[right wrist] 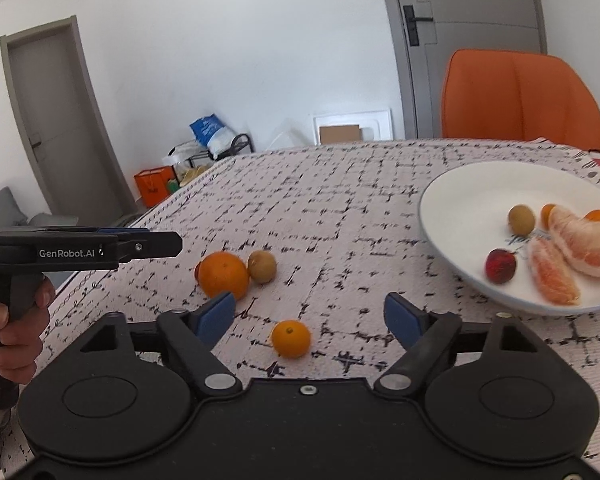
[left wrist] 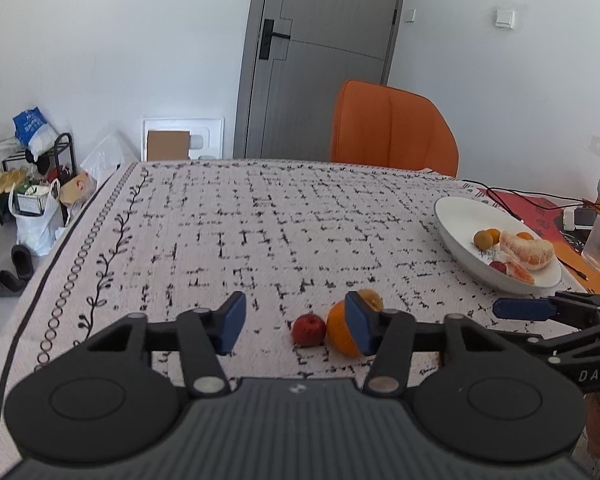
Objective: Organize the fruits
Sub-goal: 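Grasp the small tangerine with the right gripper while the left gripper approaches the large orange, then close the left gripper on the large orange while the right gripper lifts the tangerine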
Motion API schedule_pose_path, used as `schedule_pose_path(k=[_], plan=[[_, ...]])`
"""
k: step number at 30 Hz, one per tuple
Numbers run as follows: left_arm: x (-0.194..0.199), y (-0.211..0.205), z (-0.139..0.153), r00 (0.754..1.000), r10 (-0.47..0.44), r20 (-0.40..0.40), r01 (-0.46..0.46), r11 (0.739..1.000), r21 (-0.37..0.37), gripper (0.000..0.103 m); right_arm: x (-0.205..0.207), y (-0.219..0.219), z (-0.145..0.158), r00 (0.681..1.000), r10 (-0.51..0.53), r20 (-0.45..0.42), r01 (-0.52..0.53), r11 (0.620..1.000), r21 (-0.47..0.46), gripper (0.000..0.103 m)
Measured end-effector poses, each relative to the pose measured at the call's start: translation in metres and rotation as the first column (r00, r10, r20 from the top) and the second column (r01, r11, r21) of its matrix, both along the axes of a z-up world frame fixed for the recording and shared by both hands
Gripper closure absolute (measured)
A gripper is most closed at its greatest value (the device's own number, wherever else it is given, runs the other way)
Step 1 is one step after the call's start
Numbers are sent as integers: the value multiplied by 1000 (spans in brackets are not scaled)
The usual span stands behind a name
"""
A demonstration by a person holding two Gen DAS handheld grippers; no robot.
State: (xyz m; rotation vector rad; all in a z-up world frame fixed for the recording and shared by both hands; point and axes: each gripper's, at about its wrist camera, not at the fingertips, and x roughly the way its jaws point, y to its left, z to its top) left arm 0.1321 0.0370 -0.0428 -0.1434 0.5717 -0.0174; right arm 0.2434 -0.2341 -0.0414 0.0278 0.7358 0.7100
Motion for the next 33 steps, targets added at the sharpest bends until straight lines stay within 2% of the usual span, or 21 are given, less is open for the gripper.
schedule_pose_path(k=[4, 6, 7, 9, 23, 31, 32, 33], plan=[[-2, 1, -4, 1000, -1, -5, 1, 1000, -17, 53, -1, 5, -4, 1000, 20, -14, -20, 1000, -6, 37], [-2, 0, -4, 1000, -5, -3, 5, 1000, -16, 53, -1, 8, -8, 999, 33, -27, -33, 999, -9, 55], [-1, -2, -4, 1000, -10, -3, 9, 1000, -13, 53, 0, 10, -12, 998, 41, -43, -41, 999, -18, 81], [0, -4, -5, 1000, -20, -6, 20, 1000, -14, 53, 1, 12, -17, 997, 45, -66, -47, 998, -31, 81], [8, -27, -7, 997, -74, -16, 74, 997, -3, 53, 0, -2, -7, 1000, 9, -14, -10, 999, -31, 81], [19, -43, -15, 994, -88, -60, 90, 995, 36, 53, 3, -7, -4, 1000, -20, 0, 20, 999, -34, 81], [20, -44, -16, 994, -88, -66, 90, 995, 40, 54, 3, -8, -4, 1000, -22, 2, 22, 999, -32, 81], [21, -46, -17, 995, -80, -59, 83, 995, 51, 67, 3, -10, -4, 1000, -24, 3, 24, 999, -28, 81]])
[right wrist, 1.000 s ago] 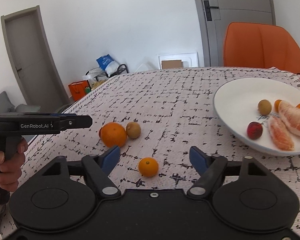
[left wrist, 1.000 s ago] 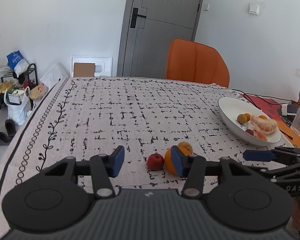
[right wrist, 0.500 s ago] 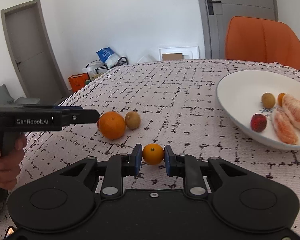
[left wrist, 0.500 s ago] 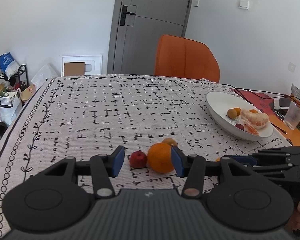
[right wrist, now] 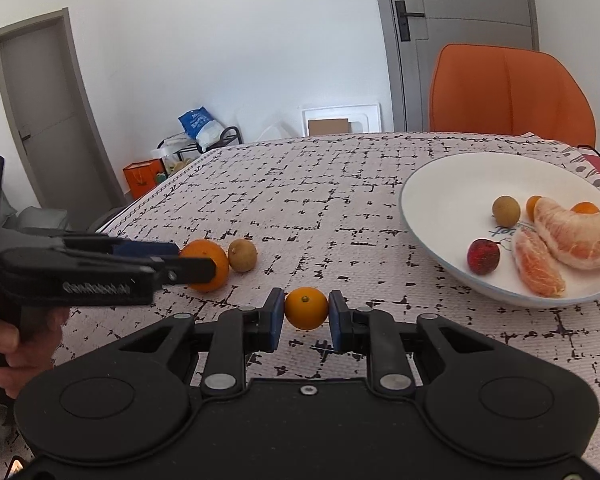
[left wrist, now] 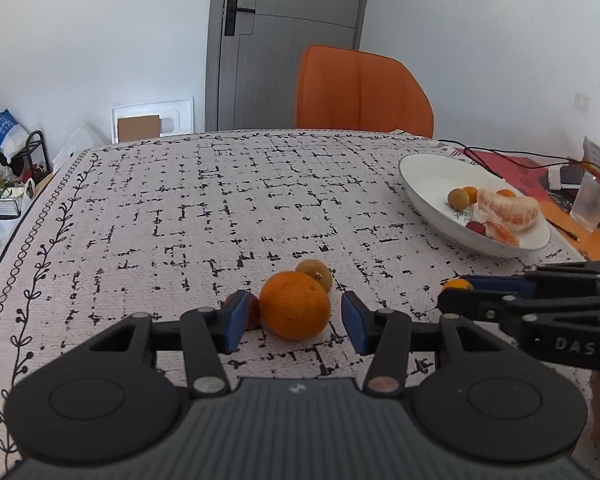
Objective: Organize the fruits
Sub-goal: 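Close the left gripper on the large orange while the right gripper lifts the tangerine, then carry the orange and tangerine into the white bowl and open both grippers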
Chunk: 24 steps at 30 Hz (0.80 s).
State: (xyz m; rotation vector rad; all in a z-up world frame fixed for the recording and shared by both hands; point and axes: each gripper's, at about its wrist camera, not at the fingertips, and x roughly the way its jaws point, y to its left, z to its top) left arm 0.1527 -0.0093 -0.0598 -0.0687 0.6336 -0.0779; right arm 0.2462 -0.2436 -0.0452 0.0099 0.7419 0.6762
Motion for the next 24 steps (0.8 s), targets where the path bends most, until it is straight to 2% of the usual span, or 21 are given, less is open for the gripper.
schedule_pose_path(k=[6, 24], plan=[[0, -1, 4, 1000, 18, 19, -18, 1000, -2, 69, 0, -9, 4, 1000, -10, 9, 10, 1000, 12, 81], [2, -28, 35, 995, -50, 85, 50, 999, 4, 69, 2, -38, 21, 994, -92, 57, 90, 995, 47, 81]])
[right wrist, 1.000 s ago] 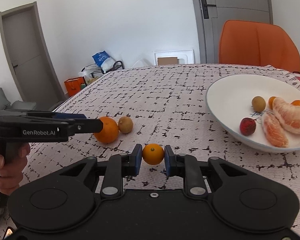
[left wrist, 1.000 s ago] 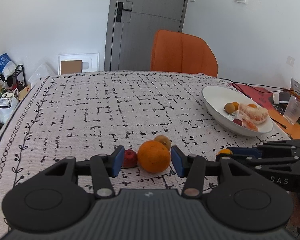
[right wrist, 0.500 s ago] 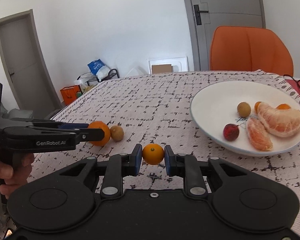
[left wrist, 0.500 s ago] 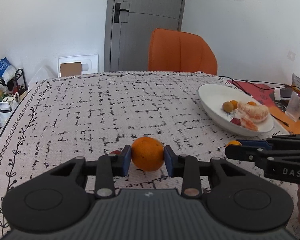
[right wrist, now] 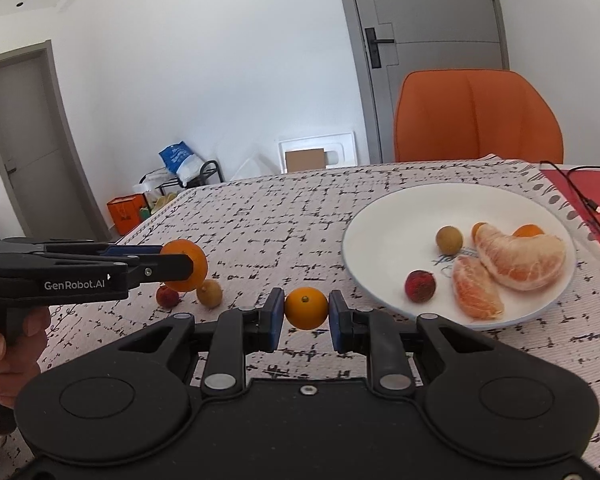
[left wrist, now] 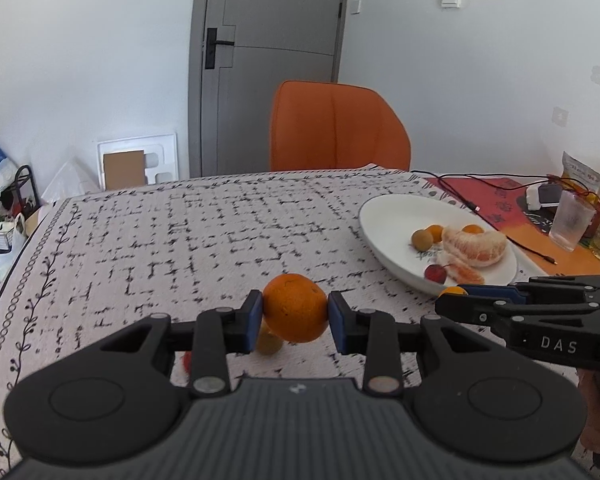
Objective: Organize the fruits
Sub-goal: 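Carry the orange and tangerine into the white bowl and open both grippers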
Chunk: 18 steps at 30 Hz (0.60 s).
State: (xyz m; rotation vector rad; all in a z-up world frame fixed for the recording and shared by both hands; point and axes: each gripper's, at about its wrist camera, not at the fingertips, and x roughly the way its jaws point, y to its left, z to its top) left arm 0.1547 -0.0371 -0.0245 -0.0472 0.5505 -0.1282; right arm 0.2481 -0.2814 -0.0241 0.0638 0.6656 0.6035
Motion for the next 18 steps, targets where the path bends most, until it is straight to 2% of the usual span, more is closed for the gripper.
schedule_pose_path(k=[18], plan=[[20, -40, 6, 997, -77, 13, 77, 997, 20, 69, 11, -44, -3, 995, -102, -9, 103, 994, 26, 81]])
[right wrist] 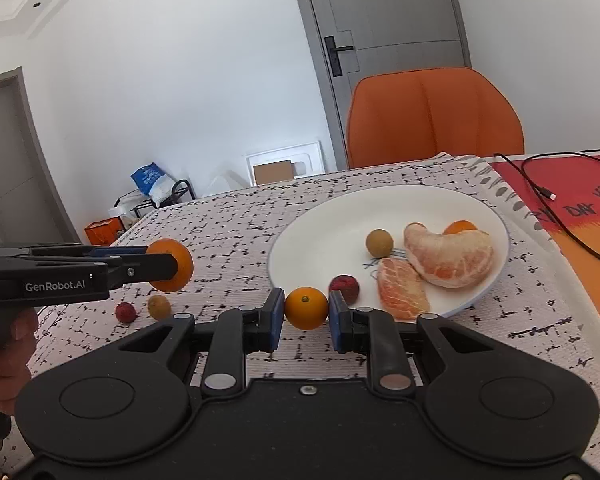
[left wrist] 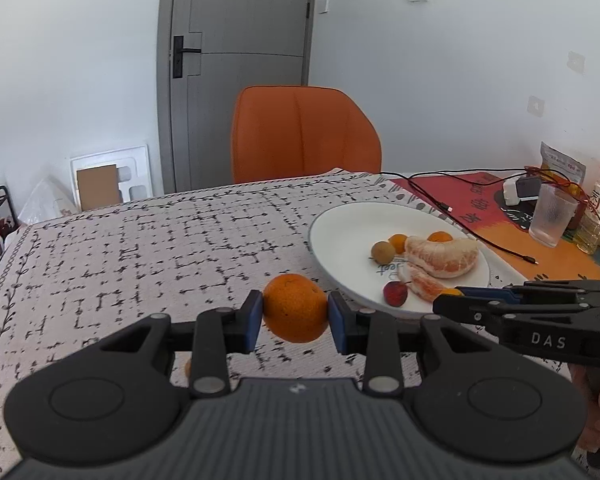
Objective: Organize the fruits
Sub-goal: 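Carry the orange and tangerine into the white bowl and open both grippers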
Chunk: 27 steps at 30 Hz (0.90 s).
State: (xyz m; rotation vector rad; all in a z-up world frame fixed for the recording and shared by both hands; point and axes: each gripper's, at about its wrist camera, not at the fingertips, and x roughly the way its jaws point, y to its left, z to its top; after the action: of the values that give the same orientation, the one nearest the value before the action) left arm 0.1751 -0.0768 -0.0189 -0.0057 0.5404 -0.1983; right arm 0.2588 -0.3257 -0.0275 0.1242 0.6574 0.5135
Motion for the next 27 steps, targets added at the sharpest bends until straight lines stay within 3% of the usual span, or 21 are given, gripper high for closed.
schedule_pose_path(k=[7, 11, 27], plan=[[11, -13, -1, 1000, -24, -6, 24, 1000, 9, 69, 6, -10, -2, 999, -37, -2, 37, 999, 15, 81], [16, -20, 0, 999, -37, -3, 37, 999, 19, 69, 11, -13, -3, 998, -64, 18, 63, 998, 28, 74], [38, -64, 3, 994, -113, 7, 113, 991, 69, 69, 7, -48, -7, 993, -114, 4, 114, 992, 61, 74]])
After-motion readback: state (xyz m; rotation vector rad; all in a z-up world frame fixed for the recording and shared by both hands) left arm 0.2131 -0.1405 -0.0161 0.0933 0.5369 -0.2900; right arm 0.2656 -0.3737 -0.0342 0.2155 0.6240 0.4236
